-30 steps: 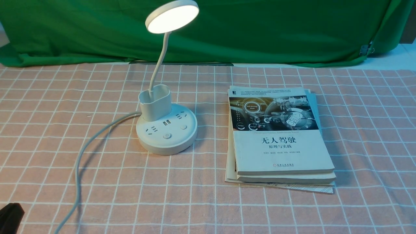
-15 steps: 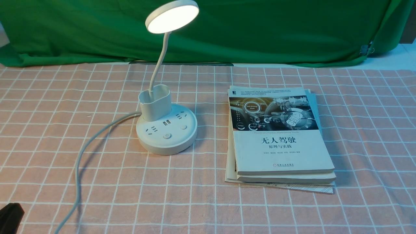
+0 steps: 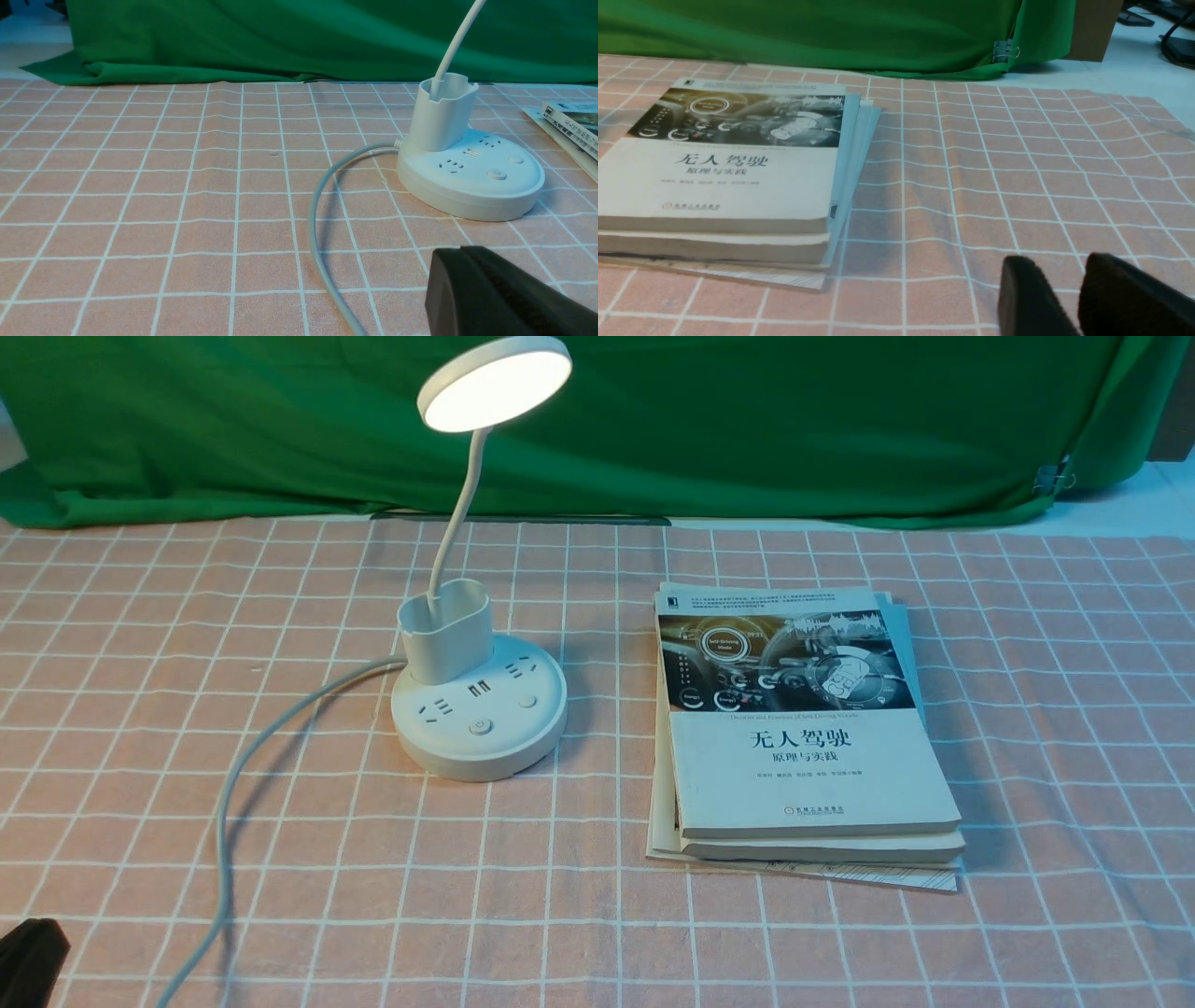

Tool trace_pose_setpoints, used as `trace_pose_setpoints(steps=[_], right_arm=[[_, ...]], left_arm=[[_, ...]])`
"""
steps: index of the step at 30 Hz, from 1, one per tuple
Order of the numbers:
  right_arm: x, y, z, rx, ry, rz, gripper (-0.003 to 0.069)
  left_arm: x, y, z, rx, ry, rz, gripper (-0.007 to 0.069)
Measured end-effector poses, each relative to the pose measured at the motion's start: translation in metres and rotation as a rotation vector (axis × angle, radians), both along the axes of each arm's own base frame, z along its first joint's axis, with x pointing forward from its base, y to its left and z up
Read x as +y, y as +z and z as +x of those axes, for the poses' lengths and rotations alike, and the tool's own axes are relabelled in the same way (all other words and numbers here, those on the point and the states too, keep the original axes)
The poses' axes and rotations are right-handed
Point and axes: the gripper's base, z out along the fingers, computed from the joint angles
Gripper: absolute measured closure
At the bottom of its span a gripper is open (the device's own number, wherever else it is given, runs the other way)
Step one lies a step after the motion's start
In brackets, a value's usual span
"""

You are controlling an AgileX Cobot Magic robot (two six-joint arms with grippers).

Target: Turn on the table lamp on the pink coffee tablecloth with your hand.

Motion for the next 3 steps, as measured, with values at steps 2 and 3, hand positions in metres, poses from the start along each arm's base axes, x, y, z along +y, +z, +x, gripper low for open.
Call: trace_pose_setpoints(steps=[2, 3], right_arm=[[0.0, 0.0, 0.0, 0.0, 0.0, 0.0, 0.0418], [0.0, 0.0, 0.0, 0.0, 0.0, 0.0, 0.0418]], left_arm=[[0.0, 0.0, 0.0, 0.0, 0.0, 0.0, 0.0624], [0.0, 0.0, 0.0, 0.0, 0.0, 0.0, 0.0624]])
